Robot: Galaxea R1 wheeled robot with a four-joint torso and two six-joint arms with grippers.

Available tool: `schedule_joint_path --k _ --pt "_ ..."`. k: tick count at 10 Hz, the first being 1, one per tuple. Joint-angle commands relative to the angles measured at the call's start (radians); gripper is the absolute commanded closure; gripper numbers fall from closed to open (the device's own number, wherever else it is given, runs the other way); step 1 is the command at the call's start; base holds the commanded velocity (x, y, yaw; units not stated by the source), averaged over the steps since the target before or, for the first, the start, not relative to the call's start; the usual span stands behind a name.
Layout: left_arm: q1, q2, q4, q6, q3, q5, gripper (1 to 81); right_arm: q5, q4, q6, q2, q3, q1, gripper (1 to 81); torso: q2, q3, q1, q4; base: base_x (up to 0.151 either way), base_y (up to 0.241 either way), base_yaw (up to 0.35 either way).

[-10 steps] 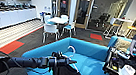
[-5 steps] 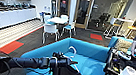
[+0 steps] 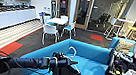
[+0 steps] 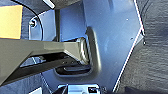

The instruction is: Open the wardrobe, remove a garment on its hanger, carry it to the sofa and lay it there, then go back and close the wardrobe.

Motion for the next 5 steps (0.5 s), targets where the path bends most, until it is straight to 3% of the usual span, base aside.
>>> schedule_joint_path --k 1,5 --pt "-0.153 0.006 0.021 0.011 0.037 -0.025 81.1 -0.053 -0.011 -0.003 -0.005 0.003 0.02 1.0 0.0 0.0 0.0 0.0 0.103 0.0 0.0" --pt "-0.153 0.008 0.021 0.01 0.037 -0.025 81.1 -0.053 -0.011 -0.004 -0.004 0.001 0.021 1.0 0.0 0.0 0.0 0.0 0.112 0.0 0.0"
